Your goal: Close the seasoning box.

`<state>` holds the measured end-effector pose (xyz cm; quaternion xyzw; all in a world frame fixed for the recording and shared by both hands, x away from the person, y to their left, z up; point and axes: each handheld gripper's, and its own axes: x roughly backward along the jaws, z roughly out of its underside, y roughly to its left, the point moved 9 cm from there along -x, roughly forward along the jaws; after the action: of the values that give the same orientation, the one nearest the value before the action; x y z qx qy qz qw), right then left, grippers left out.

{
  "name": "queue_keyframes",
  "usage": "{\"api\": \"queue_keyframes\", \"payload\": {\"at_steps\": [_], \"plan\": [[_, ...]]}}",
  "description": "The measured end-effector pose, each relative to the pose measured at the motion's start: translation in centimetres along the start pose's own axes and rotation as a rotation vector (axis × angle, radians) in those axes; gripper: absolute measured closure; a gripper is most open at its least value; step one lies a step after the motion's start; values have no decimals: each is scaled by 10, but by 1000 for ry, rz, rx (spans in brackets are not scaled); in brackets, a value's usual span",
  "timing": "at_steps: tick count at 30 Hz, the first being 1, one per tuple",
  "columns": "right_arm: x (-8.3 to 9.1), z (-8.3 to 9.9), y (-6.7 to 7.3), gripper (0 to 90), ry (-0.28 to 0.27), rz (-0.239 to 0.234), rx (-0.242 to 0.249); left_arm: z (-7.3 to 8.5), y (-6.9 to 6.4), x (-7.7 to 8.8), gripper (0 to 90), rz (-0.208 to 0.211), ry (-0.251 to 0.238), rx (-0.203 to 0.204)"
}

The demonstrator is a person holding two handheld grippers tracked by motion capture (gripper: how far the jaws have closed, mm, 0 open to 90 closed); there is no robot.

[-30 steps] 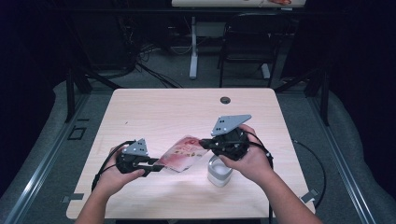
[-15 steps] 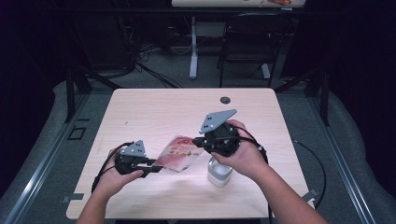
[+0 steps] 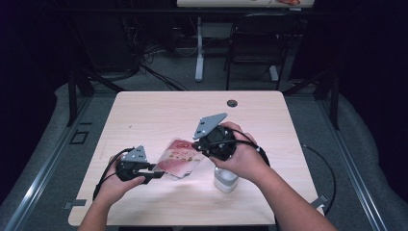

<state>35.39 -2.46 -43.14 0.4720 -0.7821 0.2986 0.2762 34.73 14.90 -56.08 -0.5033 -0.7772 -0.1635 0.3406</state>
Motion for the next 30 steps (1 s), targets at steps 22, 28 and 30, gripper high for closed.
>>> {"api": "queue_keyframes", "payload": {"at_steps": [22,28,30], "plan": [[-14,1,-10,900,67,55,31,12,14,6,500,-106,4,47],[-22,3,-9,900,92,73,53,13,14,8,506,-106,2,51],[-24,4,-10,900,104,75,58,14,15,8,508,-105,-1,54]]}}
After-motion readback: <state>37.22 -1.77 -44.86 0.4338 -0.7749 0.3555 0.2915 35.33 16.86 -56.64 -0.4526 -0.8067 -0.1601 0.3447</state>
